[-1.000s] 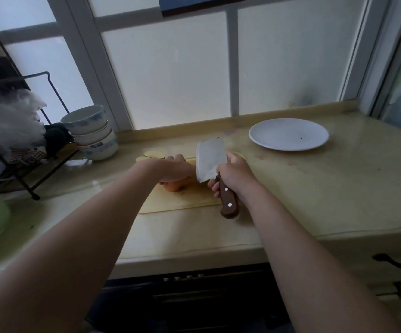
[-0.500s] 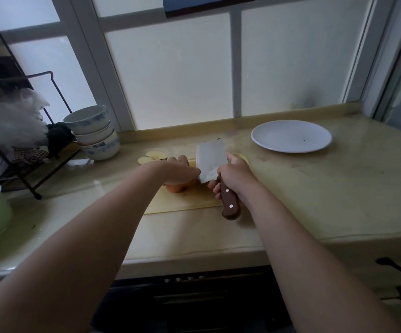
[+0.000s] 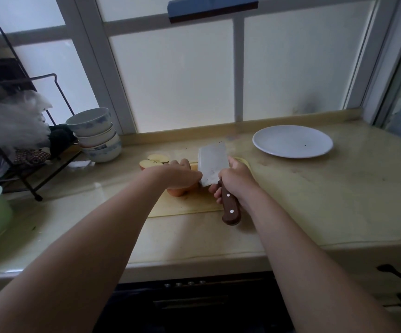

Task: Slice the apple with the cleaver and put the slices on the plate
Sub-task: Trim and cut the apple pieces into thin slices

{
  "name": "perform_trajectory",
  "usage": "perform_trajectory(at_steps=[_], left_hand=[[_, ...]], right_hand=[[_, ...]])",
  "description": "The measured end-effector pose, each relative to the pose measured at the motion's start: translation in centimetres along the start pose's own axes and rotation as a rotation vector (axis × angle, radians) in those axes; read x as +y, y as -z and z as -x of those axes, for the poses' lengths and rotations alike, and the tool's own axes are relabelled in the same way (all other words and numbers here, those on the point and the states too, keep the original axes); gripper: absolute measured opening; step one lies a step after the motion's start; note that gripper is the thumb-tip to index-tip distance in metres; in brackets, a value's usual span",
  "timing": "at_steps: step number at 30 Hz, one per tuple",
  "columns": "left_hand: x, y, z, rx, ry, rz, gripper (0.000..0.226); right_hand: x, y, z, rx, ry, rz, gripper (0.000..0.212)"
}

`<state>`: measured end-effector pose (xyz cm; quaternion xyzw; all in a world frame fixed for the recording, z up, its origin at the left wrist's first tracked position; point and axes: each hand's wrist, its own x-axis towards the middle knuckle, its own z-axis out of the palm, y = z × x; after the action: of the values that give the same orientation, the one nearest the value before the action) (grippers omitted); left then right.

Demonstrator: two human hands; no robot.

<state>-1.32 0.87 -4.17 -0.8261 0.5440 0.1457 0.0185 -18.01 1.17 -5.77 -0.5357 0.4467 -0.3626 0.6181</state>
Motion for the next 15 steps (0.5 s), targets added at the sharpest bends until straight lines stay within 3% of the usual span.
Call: perform_trajectory(at_steps=[5, 9, 15], left_hand=[[-0.8, -0.2, 0.1, 0.021, -0.058, 0.044, 0.057], [-2.2, -1.1, 0.8, 0.231, -0.335, 0.077, 0.038], [-3.6, -2.5, 0.2, 0.436, -0.519, 0.003, 0.053]], right_hand=[[0.0, 0.0, -0.1, 0.006, 0.005, 0.029, 0.073], [0.0, 0.1, -0.1, -0.009, -0.016, -0.001, 0.07], [0.0, -0.1, -0.2, 0.0, -0.026, -0.002, 0.07]])
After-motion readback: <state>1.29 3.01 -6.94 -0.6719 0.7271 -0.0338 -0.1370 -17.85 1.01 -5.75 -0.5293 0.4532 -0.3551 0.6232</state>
